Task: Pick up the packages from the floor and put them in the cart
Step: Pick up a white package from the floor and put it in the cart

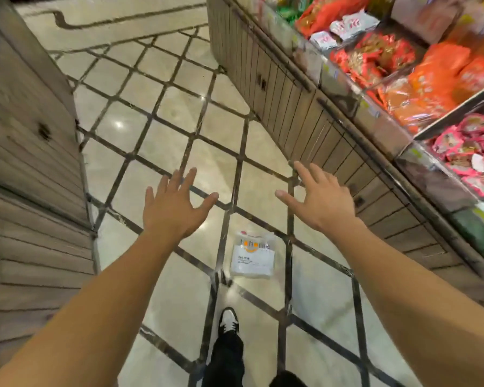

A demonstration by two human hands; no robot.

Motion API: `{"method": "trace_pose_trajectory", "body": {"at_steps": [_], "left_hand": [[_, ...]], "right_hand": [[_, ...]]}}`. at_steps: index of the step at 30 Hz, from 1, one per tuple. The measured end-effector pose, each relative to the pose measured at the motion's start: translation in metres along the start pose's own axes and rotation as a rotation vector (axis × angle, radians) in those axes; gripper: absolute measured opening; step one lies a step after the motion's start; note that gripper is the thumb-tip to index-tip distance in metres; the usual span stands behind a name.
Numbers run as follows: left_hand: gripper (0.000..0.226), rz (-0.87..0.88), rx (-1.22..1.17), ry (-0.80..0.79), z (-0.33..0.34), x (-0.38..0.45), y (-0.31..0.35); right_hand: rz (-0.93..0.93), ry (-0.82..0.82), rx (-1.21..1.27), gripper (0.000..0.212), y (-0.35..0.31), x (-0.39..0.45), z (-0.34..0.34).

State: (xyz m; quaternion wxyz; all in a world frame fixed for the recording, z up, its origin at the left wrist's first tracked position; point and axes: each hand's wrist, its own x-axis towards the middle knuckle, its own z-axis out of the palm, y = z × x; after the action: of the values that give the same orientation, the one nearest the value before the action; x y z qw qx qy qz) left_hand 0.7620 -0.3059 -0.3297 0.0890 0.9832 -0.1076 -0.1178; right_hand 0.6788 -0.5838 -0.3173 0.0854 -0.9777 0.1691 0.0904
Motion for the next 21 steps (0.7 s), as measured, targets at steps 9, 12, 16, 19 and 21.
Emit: {"method": "trace_pose_trajectory", "body": {"at_steps": [9, 12, 16, 19, 21], "left_hand": [[0.089, -0.330, -0.408, -0.245, 0.224, 0.061, -0.010], [0.087, -0.376, -0.426, -0.324, 0.319, 0.070, -0.008], [0.082, -0.318, -0.361, -0.417, 0.447, 0.094, -0.004], [0.085, -0.293, -0.354, -0.466, 0.536, 0.119, -0.003], [0.091, -0.291, -0.321, -0.477, 0.588, 0.136, -0.008]], "right_hand": [[0.147, -0.231, 0.092, 0.089, 0.031, 0.060, 0.203], [0.145, -0.313, 0.089, 0.088, 0.049, 0.076, 0.296], [0.191, -0.376, 0.109, 0.086, 0.077, 0.101, 0.426], [0.246, -0.409, 0.159, 0.087, 0.096, 0.123, 0.514], [0.270, -0.410, 0.195, 0.087, 0.107, 0.135, 0.565]]}}
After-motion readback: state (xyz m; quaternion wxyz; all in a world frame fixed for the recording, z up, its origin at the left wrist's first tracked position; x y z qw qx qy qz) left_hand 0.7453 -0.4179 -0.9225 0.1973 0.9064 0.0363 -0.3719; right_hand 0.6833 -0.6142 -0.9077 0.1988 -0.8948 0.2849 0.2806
